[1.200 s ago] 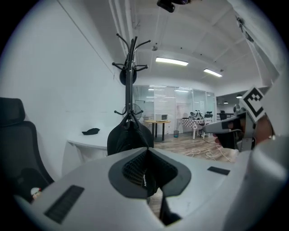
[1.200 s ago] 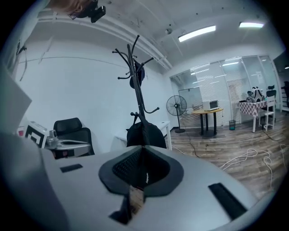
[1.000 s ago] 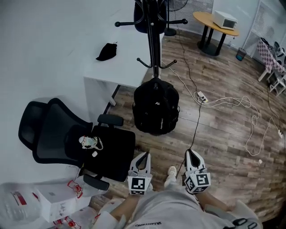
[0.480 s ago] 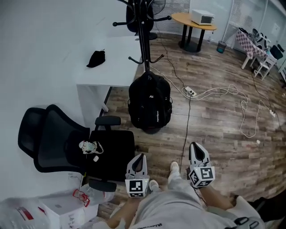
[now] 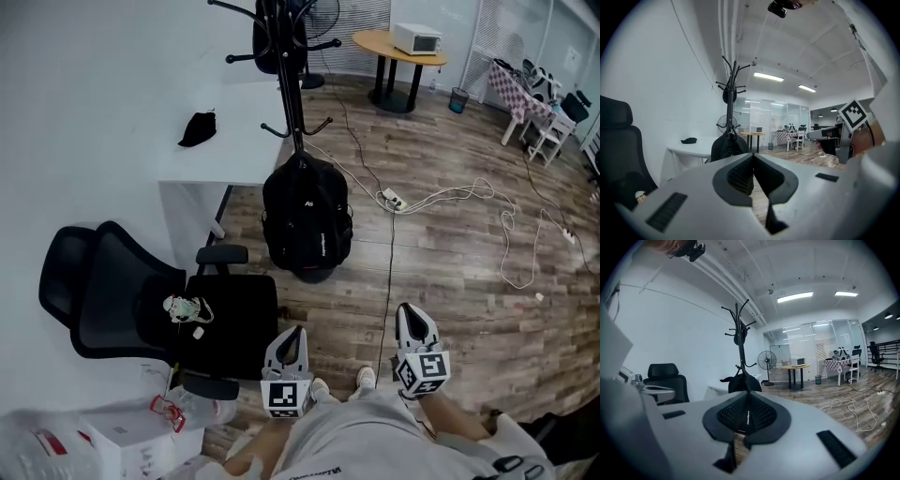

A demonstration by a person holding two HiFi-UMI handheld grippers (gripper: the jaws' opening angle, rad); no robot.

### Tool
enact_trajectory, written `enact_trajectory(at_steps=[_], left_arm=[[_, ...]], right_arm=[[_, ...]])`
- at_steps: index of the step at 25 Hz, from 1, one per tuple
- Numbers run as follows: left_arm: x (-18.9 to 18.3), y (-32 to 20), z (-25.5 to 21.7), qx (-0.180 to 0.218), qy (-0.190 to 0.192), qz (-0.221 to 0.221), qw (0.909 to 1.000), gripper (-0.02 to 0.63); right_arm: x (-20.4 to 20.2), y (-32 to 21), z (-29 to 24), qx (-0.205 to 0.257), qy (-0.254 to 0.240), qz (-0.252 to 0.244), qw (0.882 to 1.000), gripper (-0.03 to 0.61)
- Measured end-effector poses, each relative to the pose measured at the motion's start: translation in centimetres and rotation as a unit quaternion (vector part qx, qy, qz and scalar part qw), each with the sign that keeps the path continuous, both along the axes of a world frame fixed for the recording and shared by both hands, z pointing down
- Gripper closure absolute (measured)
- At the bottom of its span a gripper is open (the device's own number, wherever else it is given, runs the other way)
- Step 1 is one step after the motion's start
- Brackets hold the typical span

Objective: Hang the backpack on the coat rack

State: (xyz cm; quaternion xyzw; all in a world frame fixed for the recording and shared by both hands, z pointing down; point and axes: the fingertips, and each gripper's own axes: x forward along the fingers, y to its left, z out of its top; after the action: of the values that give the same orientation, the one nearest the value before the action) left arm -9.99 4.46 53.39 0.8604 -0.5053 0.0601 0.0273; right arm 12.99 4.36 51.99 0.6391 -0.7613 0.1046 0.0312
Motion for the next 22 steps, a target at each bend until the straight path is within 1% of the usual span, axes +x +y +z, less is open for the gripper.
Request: enact_trajectory(at_steps=[4,8,10,13,17,22], left_arm=[[0.2,0.3,-2.2,0.022,0.015,-0.030,0.9992,0.604],[-0.5,1.2,-3.5,0.035,0.025,-0.061,0.9972,0.604],[-1.1,1.5,-3.6,0.038,0.022,-0.068,0.9967,0.604],[-2.3,1.8,-3.3,0.032,0.020,-0.088,0.9954,0.604],[-3.4,1.8,-2.7,0.023,0.027,-0.117,0.9925,0.604],[-2.5,2.1,-3.0,0.028,0.027,-0.117,0.9924,0.604]], right_arm=[[0.4,0.0,-1.7,0.022,-0.011,-0.018,1.000,0.552],[1.3,1.0,-3.0,0.037,-0.019,-0.021,0.999,0.552],[1.7,1.8,-3.1,0.036,-0.022,-0.019,0.999,0.552],[2.3,2.6,-2.4,0.027,-0.019,-0.020,0.999,0.552],[2.9,2.2,-1.4,0.012,-0.030,-0.018,0.999,0.560],[3.4,1.7,-2.0,0.017,-0.037,-0.012,0.999,0.565]])
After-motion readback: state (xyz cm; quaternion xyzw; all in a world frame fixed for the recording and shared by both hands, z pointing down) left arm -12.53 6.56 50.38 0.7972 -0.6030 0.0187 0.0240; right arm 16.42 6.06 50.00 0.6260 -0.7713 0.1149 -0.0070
